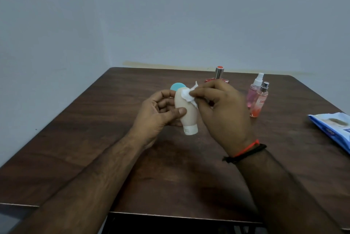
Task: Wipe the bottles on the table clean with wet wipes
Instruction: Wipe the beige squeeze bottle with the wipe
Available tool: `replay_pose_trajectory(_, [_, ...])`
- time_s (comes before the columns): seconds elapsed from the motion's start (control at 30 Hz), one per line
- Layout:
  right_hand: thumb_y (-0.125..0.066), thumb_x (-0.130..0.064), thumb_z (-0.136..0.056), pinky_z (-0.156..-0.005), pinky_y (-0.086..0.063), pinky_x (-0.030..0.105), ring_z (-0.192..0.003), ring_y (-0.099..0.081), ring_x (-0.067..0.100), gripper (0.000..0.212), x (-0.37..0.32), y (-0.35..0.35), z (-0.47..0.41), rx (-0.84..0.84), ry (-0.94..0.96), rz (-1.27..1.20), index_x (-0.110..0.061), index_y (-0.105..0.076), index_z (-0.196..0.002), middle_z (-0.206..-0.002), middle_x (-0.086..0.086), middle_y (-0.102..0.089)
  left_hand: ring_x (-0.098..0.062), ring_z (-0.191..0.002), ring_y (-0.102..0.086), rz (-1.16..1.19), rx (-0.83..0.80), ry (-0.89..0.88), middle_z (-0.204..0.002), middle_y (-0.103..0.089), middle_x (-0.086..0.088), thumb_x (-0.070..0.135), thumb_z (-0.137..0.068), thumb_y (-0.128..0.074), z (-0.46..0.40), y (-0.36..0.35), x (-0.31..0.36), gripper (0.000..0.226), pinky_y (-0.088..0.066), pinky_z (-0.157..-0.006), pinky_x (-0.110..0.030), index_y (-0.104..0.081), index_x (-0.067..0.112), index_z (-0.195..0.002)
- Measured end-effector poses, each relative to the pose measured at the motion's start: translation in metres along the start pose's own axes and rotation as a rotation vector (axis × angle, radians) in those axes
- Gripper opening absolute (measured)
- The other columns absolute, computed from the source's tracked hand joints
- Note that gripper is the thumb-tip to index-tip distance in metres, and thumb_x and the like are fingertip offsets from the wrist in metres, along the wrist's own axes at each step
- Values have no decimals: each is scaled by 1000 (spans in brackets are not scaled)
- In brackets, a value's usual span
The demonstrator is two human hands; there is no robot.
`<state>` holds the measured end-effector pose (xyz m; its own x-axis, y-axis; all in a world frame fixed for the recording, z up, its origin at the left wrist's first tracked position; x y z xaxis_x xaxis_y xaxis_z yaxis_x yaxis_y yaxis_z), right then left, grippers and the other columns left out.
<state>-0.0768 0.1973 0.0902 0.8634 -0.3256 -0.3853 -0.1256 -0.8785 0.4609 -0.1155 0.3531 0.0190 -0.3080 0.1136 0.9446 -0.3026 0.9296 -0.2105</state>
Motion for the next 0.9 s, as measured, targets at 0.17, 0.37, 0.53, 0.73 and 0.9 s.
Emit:
replay_pose_trajectory(0.17, [-73,-4,-83,-68,-47,13,-77,-55,5,15,4,-10,17,-38,-33,19,-12,-77,-96,-90,1,-67,-31,-94,-68,4,31,-24,-105,-71,-15,2,-73,-76,1,5,2,48,-62,-64,-43,-59,5,-118])
replay_pose_trajectory(0.37, [-78,-6,-78,-62,-43,7,-67,-55,7,14,8,-5,36,-75,-98,18,-15,-79,-89,-82,-1,-65,-33,-91,-63,-14,70,-72,-104,-68,-21,-12,-80,-69,-2,7,6,41,-60,-60,-33,-59,1,-118])
replay_pose_trajectory(0.53, [-69,-3,-84,-69,-50,22,-78,-58,10,15,0,0,5,22,-45,-2,-12,-78,-91,-88,1,-66,-27,-90,-72,-89,3,-64,-108,-72,-11,-7,-80,-72,2,2,9,44,-62,-67,-39,-60,6,-120])
replay_pose_trajectory(0.73, [-61,-6,-78,-77,-50,32,-88,-63,24,17,-29,-14,-2,-13,178,109,-4,-76,-86,-91,7,-69,-37,-84,-71,-154,-8,-68,-99,-73,-7,-7,-79,-73,1,5,8,46,-61,-66,-44,-59,3,-122])
replay_pose_trajectory(0.9, [-56,-10,-82,-87,-43,27,-96,-62,28,22,-34,-29,11,-88,297,128,-4,-76,-90,-98,9,-71,-26,-75,-69,-124,24,-88,-97,-72,-14,-9,-80,-71,1,6,5,42,-60,-63,-43,-64,15,-115])
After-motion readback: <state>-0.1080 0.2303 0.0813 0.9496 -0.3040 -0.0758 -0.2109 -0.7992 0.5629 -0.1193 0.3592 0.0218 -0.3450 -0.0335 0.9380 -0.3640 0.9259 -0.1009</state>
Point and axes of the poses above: each hand's wrist, its own z-axis away from the middle knuckle, its own y-axis out of the back of the hand, x = y × z, the point moved 7 cm from there along -z, towards the middle knuckle
